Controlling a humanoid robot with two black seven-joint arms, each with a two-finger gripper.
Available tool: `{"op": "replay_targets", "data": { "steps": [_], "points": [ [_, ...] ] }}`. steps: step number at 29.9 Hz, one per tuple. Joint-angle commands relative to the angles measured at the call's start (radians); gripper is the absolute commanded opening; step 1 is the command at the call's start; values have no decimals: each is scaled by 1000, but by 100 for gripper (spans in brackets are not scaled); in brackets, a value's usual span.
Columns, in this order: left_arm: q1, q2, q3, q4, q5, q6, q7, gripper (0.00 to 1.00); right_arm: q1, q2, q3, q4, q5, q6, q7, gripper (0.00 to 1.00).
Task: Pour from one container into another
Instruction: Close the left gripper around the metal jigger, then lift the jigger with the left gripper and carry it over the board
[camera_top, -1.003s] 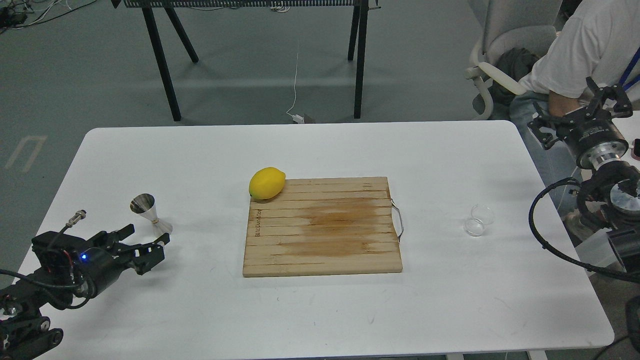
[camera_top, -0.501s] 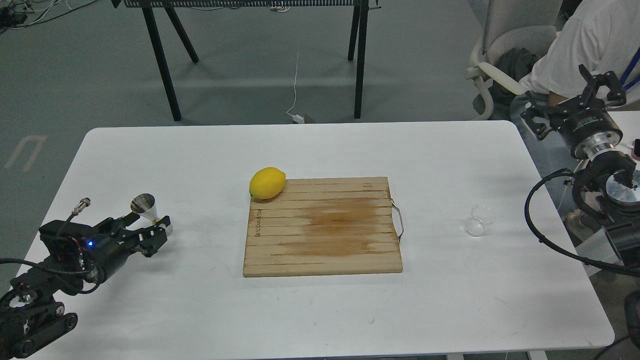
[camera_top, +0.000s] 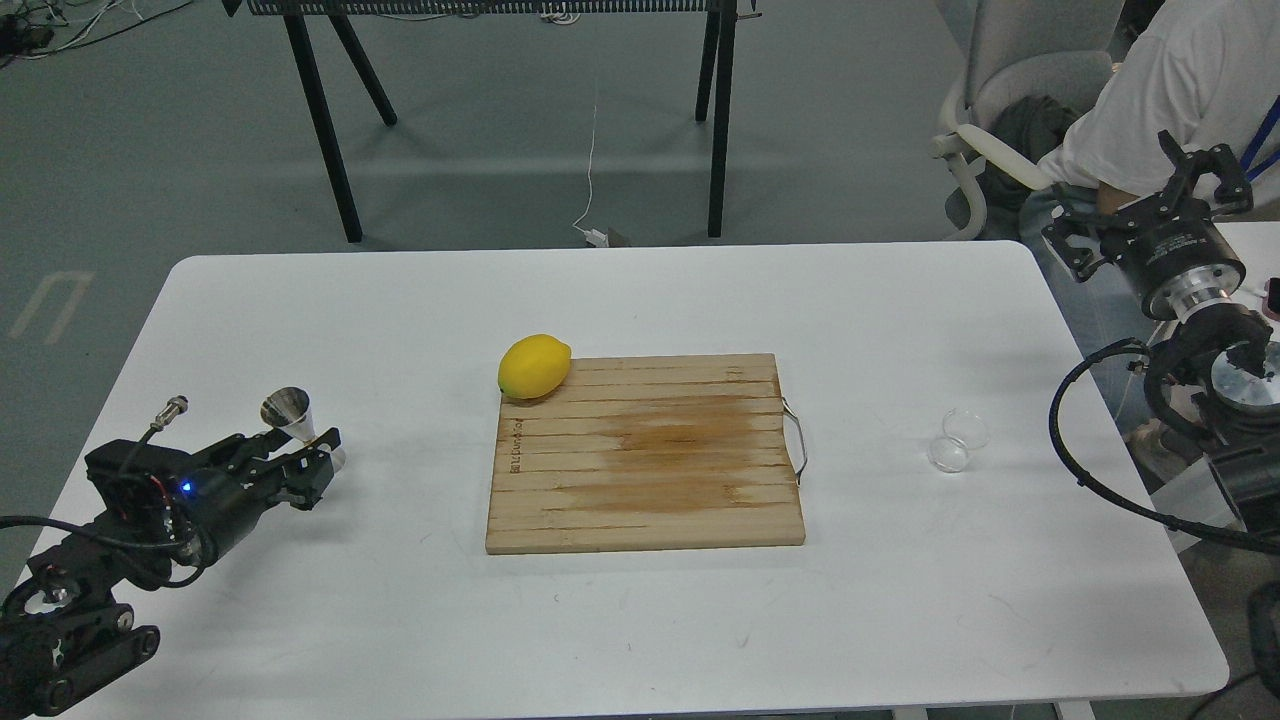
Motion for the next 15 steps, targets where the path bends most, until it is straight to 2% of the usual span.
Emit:
{"op": "replay_targets", "data": {
  "steps": [1,13,15],
  "points": [
    [-5,0,-2,0,-2,0,-1,46,0,3,-1,-1,0,0,3,100],
    [-19,0,10,0,0,0,-1,31,-2,-1,-3,-1,-3,0,3,100],
    [-14,-2,10,-2,0,0,-1,25,-2,-1,-3,-1,-3,0,3,100]
  ]
}}
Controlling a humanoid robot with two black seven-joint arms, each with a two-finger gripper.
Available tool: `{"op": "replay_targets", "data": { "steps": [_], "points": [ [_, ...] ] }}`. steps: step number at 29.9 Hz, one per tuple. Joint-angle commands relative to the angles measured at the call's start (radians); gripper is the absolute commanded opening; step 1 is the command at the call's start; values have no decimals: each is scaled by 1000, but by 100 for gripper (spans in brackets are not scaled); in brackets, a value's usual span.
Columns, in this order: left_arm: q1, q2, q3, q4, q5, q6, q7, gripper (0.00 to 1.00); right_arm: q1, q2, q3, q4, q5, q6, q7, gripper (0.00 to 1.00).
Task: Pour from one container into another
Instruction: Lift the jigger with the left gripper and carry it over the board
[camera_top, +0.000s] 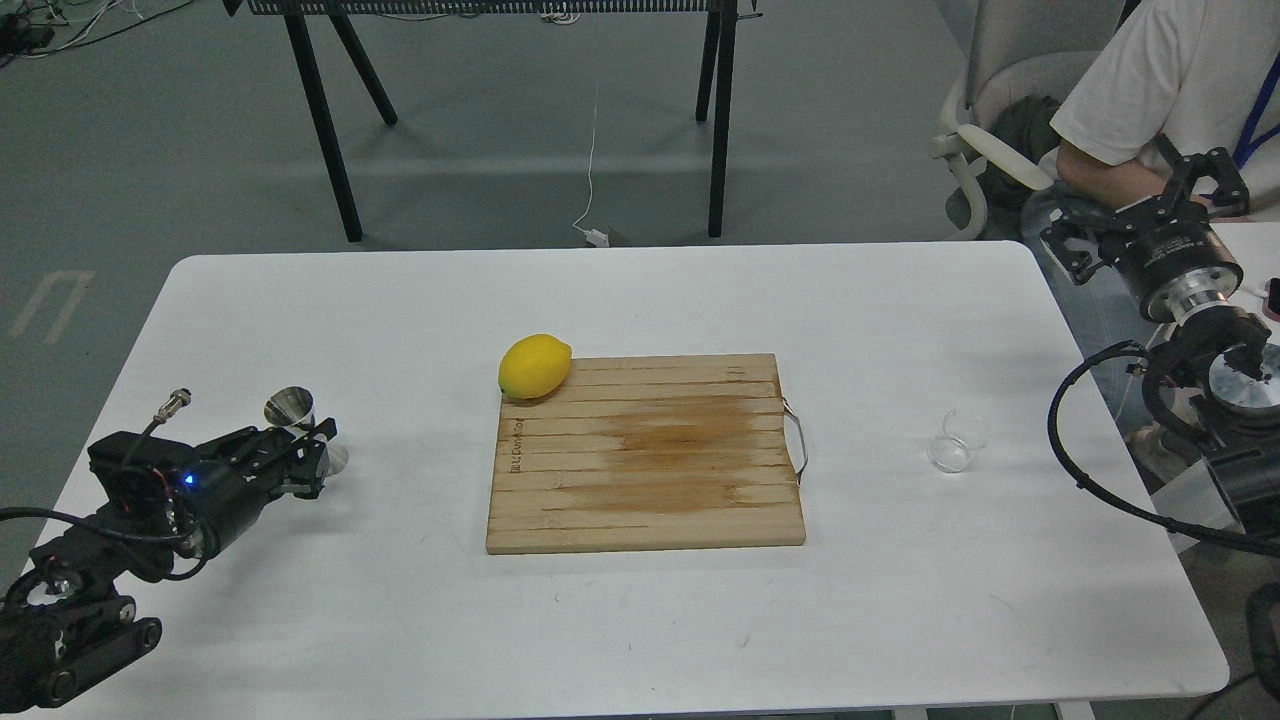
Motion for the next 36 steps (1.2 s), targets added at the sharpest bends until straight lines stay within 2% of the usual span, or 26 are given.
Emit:
{"op": "replay_targets", "data": {
  "steps": [1,5,13,18,23,27,29,32,36],
  "points": [
    [4,-2,0,-8,2,0,0,21,0,-1,2,-3,0,0,0,100],
    [4,0,2,-11,2,0,-1,8,-3,-1,2,-5,0,0,1,100],
    [-6,15,-10,-24,1,0,-9,7,2,3,2,0,0,0,2,100],
    [-71,49,-9,-118,2,0,-9,7,6,-8,15,2,0,0,5,100],
    [-213,92,-1,-264,36,0,-6,8,-1,-76,41,3,5,0,6,100],
    [-318,80,-3,-291,132,0,-4,7,-9,-119,58,3,6,0,5,100],
    [-382,55,-1,-294,186,-22,-4,7,-12,-135,58,3,6,0,5,100],
    [-476,-43,6,-273,307,-83,-4,6,-34,-146,58,3,6,0,6,100],
    [-501,-182,8,-248,464,-124,-3,6,-46,-168,60,3,6,0,6,100]
  ]
}}
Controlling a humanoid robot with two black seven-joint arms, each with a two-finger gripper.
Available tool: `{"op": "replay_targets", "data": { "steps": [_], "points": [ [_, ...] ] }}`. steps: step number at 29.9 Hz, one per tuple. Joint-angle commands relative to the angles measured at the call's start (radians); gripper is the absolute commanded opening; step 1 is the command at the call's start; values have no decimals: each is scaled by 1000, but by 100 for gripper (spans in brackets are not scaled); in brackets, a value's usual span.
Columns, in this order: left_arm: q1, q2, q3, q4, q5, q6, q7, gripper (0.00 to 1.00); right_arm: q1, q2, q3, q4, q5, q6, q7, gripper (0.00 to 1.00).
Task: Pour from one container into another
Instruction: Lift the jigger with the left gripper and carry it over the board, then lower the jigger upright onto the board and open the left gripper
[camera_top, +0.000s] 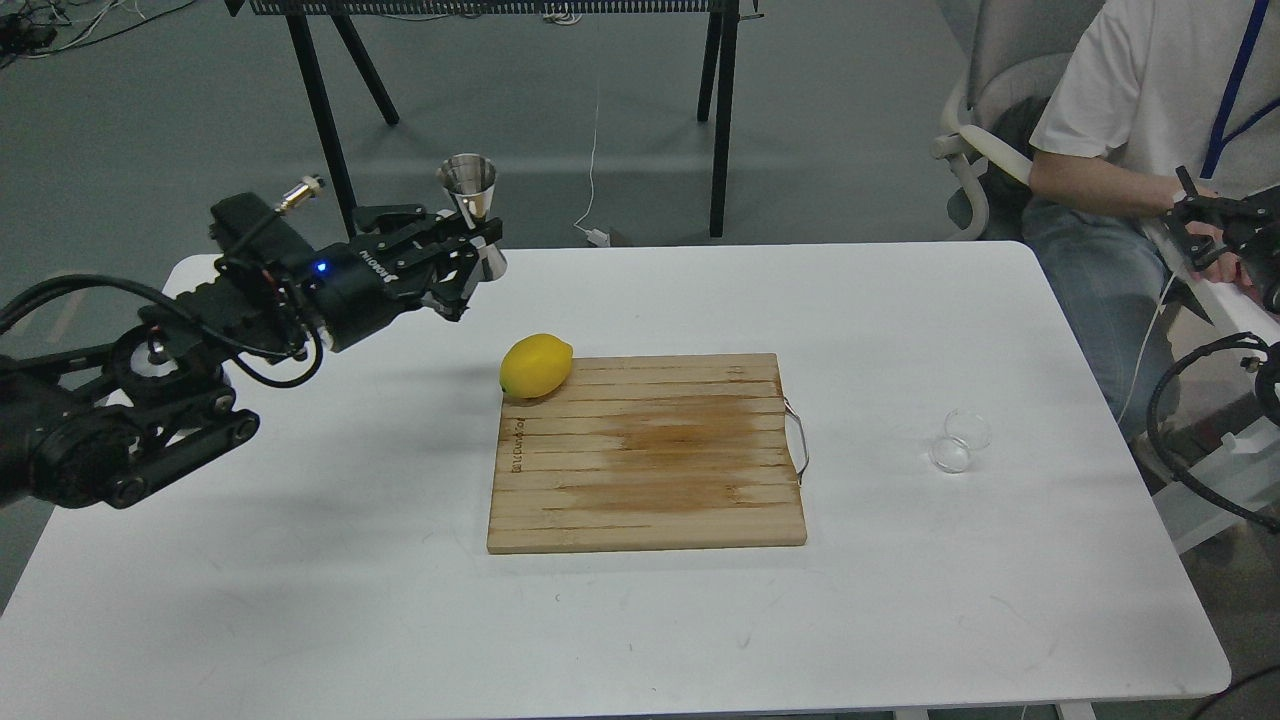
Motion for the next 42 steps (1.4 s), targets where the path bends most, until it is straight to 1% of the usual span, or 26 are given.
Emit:
{"op": "replay_targets", "data": {
  "steps": [1,3,5,8,10,12,16,20,33,39,42],
  "points": [
    [-16,-134,3,16,129,-34,3,6,-11,-22,1,0,2,0,1,100],
    [-14,-205,11,22,165,-56,6,5,-13,-31,1,0,2,0,1,100],
    [-11,-272,28,55,200,-86,9,5,-16,-36,1,0,2,0,1,100],
    [6,-373,63,179,239,-94,12,5,-25,-50,1,0,2,0,1,100],
    [27,-439,78,238,239,-94,12,5,-27,-59,1,0,2,0,1,100],
    [40,-484,80,276,239,-94,12,5,-30,-70,1,0,2,0,1,100],
    [75,-553,80,390,239,-93,12,5,-31,-82,0,0,2,0,-1,100],
    [107,-561,80,422,239,-85,12,5,-31,-87,1,0,2,0,-1,100],
    [112,-539,81,438,239,-73,12,7,-44,-88,0,4,2,0,-1,100],
    [149,-530,75,442,239,-54,12,7,-42,-87,-3,7,2,0,-1,100],
    [153,-538,71,444,239,-44,20,10,-42,-87,-6,7,2,0,-1,100]
  ]
}}
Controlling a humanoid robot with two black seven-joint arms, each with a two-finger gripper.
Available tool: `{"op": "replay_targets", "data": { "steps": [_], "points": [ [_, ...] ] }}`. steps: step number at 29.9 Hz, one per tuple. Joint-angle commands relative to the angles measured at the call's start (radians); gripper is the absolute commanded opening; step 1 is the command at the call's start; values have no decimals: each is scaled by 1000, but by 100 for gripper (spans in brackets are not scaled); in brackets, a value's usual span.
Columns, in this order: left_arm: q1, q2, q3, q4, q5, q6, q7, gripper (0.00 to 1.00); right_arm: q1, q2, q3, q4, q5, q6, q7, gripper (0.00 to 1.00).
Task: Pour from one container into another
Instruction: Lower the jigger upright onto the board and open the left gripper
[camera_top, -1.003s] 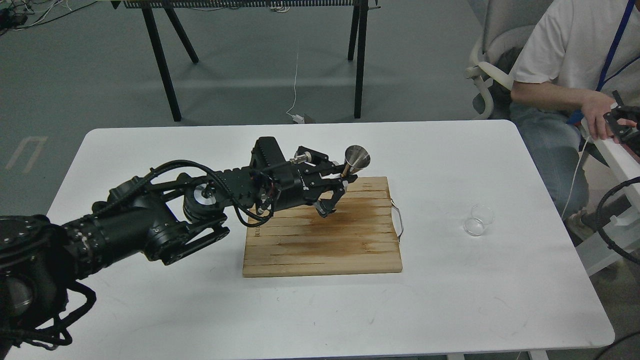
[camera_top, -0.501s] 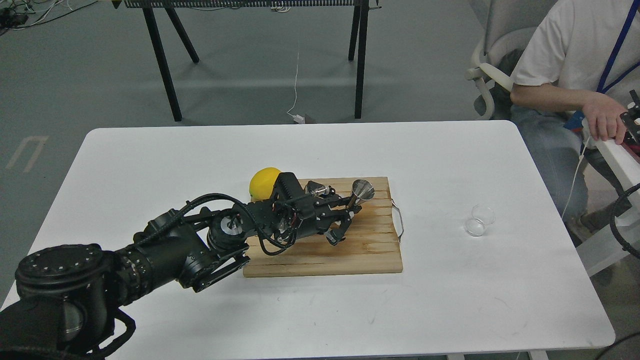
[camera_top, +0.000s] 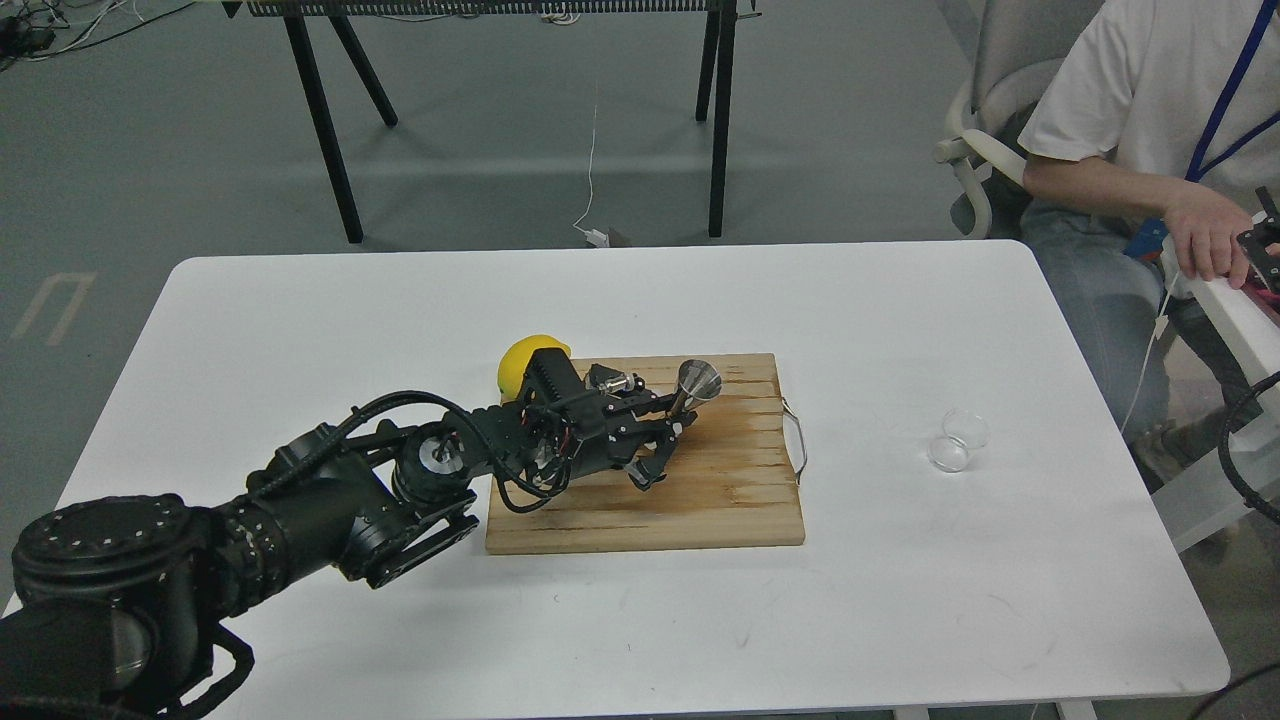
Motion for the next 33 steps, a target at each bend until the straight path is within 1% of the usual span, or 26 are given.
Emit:
{"op": "replay_targets", "data": {
  "steps": [1,4,6,9,15,16,18,19,24,27,31,33],
  "points": [
    [10,-8,-7,2,0,10,10,10,1,2,-3,2,-1,0,0,100],
    [13,-8,-10,2,0,12,13,11,1,0,-3,11,-2,0,0,100],
    [27,-8,-13,2,0,12,16,13,1,0,-4,20,-2,0,0,100],
    [34,-8,-19,2,0,12,26,22,1,0,-4,20,-2,0,0,100],
    [36,-14,-25,25,0,13,27,24,1,0,-6,22,-2,0,0,100],
    [35,-14,-25,25,0,13,27,27,1,0,-6,22,-2,0,0,100],
    [33,-14,-28,25,0,13,29,38,1,0,-6,22,-2,0,0,100],
    [31,-14,-28,25,0,13,30,41,1,0,-6,22,-2,0,0,100],
    [30,-12,-28,23,0,13,30,45,0,-12,-6,23,-2,0,-5,100],
    [27,-14,-28,18,0,15,30,53,1,-14,-7,25,-2,0,-8,100],
    [24,-17,-27,15,0,59,30,66,-1,-14,-9,25,-2,0,-9,100],
    [24,-14,-27,11,0,67,27,69,-1,-14,-9,25,-3,0,-9,100]
  ]
}}
